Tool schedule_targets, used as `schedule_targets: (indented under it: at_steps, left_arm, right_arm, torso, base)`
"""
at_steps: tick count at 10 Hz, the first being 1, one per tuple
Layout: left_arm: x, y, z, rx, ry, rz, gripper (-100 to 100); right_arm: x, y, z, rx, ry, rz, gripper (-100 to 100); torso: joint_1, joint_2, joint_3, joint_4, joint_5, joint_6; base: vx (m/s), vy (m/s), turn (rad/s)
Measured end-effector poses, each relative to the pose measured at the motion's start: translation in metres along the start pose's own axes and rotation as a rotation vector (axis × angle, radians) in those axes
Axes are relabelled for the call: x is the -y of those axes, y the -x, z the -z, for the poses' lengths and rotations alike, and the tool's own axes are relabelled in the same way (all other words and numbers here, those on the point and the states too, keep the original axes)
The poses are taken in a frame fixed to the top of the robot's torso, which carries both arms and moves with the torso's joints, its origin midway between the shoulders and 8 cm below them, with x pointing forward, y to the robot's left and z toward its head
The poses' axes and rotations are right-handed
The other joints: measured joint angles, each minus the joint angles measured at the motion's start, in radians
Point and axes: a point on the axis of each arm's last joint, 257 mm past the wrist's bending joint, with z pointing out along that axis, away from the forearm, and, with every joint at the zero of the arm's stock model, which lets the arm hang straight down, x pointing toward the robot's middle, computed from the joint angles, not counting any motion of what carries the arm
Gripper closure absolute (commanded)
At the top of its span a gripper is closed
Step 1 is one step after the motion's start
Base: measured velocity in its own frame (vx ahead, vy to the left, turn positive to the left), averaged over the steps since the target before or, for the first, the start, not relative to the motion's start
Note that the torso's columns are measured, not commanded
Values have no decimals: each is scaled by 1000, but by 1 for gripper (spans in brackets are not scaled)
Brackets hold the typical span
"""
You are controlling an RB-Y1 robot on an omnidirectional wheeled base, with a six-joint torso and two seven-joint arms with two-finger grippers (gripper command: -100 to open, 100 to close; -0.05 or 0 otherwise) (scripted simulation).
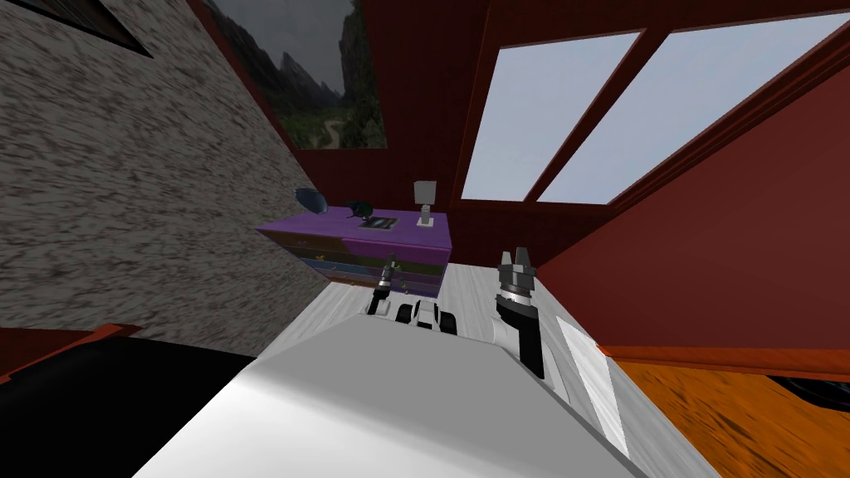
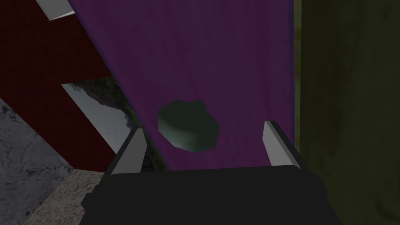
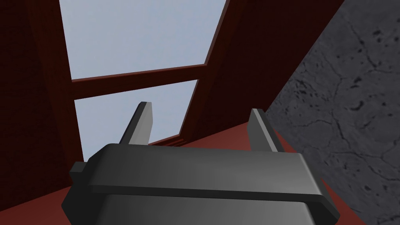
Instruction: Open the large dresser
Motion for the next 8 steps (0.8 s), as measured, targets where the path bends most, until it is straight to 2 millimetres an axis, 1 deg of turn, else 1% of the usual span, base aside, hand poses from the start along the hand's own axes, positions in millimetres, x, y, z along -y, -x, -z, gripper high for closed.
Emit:
schedule_targets:
  at_steps: [1, 5, 6, 8]
  left_arm:
    - [0, -1, 0, 1, 1, 2, -100]
    - [4, 2, -24, -2, -1, 2, -100]
    - [4, 2, -24, -3, 0, 3, 100]
    - [7, 0, -12, 2, -15, 4, 100]
  right_arm:
    - [0, 0, 0, 0, 0, 0, 0]
    - [0, 0, 0, 0, 0, 0, 0]
    - [0, 0, 0, 0, 0, 0, 0]
    - [0, 0, 0, 0, 0, 0, 0]
  torso:
    - [0, -1, -1, 0, 0, 0]
    - [-1, -7, -5, -2, 0, 0]
    - [0, -6, -4, -2, 0, 0]
    - [3, -9, -5, -7, 3, 0]
  base:
    - [9, -5, 14]
    - [9, -8, 6]
    - [-4, 6, -17]
    - [-11, 10, -9]
